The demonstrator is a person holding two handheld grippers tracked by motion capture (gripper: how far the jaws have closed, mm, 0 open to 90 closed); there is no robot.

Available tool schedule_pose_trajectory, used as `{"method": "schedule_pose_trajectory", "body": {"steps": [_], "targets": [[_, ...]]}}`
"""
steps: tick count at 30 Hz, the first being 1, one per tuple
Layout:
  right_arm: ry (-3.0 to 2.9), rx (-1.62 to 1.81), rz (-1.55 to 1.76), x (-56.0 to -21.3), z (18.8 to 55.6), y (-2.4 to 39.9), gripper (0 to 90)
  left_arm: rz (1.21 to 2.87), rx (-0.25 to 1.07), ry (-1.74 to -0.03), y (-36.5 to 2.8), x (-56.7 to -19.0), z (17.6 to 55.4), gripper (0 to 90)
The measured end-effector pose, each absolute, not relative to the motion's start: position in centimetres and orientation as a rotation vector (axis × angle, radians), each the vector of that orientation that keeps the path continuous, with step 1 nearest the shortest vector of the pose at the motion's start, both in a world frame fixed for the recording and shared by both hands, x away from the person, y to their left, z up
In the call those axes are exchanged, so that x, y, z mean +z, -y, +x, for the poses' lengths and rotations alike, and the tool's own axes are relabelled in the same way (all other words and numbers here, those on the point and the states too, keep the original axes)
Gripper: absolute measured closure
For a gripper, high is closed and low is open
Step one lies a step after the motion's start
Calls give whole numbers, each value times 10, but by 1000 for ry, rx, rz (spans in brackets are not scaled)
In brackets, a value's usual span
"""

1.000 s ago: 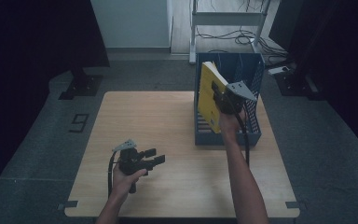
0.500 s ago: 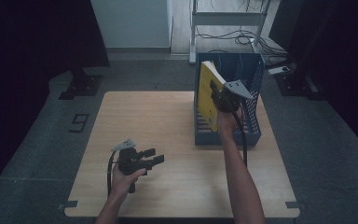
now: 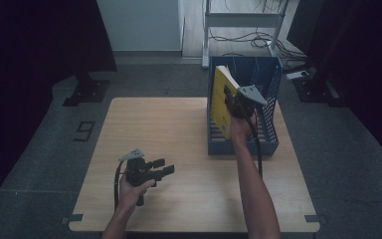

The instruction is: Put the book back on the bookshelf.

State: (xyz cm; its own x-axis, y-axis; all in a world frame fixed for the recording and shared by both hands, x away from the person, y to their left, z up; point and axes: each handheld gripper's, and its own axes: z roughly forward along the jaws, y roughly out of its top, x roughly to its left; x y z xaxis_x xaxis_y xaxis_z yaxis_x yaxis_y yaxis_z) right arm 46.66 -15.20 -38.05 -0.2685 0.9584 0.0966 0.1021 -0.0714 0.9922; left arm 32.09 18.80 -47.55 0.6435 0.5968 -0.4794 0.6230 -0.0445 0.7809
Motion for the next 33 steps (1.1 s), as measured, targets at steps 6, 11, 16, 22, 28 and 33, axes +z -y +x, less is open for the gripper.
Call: {"method": "schedule_pose_trajectory", "body": {"steps": [6, 11, 16, 22, 28, 33], "targets": [[-1446, 1422, 1207, -385, 468, 153, 744, 1714, -28, -999, -187, -475, 321, 339], [-1439, 1414, 1211, -387, 470, 152, 744, 1711, -33, -997, -187, -476, 321, 339], [-1444, 1404, 1210, -389, 474, 149, 744, 1713, -38, -1000, -188, -477, 322, 339], [-1442, 1388, 1218, -393, 479, 147, 744, 1706, -33, -1002, -189, -476, 321, 339], [-1451, 1381, 1226, -400, 484, 145, 744, 1711, -35, -1002, -189, -476, 321, 339], [-1453, 1373, 1233, -405, 489, 143, 744, 1707, -35, -1003, -190, -476, 321, 339]]}}
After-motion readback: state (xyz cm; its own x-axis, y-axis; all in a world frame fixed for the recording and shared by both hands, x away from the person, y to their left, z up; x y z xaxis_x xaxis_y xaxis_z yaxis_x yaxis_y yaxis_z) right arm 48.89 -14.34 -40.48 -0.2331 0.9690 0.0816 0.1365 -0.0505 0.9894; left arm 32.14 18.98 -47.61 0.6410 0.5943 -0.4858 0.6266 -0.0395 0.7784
